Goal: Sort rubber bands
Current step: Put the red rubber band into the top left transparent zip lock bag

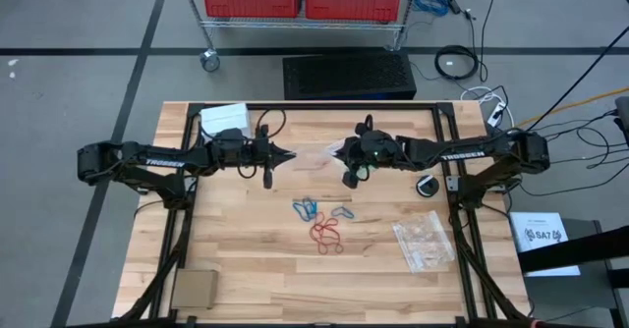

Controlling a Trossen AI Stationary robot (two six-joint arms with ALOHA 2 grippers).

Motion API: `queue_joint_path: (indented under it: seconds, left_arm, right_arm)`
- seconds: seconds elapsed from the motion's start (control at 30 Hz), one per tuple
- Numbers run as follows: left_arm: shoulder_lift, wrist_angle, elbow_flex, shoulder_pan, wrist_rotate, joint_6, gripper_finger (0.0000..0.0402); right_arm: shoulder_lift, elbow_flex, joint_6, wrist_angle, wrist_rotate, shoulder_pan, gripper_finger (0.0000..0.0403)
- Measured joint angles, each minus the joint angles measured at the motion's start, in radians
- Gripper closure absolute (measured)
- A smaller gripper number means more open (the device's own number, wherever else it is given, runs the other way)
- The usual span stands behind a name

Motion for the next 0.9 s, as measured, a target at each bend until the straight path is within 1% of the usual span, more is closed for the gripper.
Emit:
queue_joint_path:
  seconds: [0.13,0.23,0.33,0.4,0.5,0.6,0.67,0.77,0.9]
  left_arm:
    - [0.000,0.003,0.000,0.000,-0.001,0.001,0.0398]
    - [0.000,0.004,0.000,0.001,-0.012,0.001,0.0398]
    - [0.000,-0.008,0.000,0.001,-0.037,0.008,0.0398]
    - [0.000,-0.026,0.000,0.001,-0.057,0.019,0.0398]
    - [0.000,-0.027,0.000,0.001,-0.080,0.020,0.0399]
    - [0.000,-0.026,0.000,0.001,-0.092,0.022,0.0399]
    - [0.000,-0.026,0.000,0.002,-0.100,0.025,0.0399]
    - [0.000,-0.026,0.000,0.005,-0.112,0.025,0.0399]
    - [0.000,-0.026,0.000,0.015,-0.113,0.025,0.0399]
  right_arm:
    - [-0.021,0.000,0.006,-0.021,0.003,0.000,0.0402]
    - [-0.061,0.000,0.017,-0.042,0.005,0.000,0.0390]
    - [-0.119,0.000,0.052,-0.117,0.005,0.000,0.0362]
    - [-0.158,0.000,0.090,-0.197,0.004,0.001,0.0337]
    - [-0.177,0.000,0.155,-0.300,-0.038,0.029,0.0297]
    - [-0.134,0.000,0.194,-0.312,-0.097,0.094,0.0263]
    - [-0.075,0.000,0.222,-0.286,-0.135,0.144,0.0248]
    - [0.027,0.000,0.265,-0.238,-0.185,0.203,0.0239]
    - [0.137,0.000,0.271,-0.201,-0.185,0.250,0.0239]
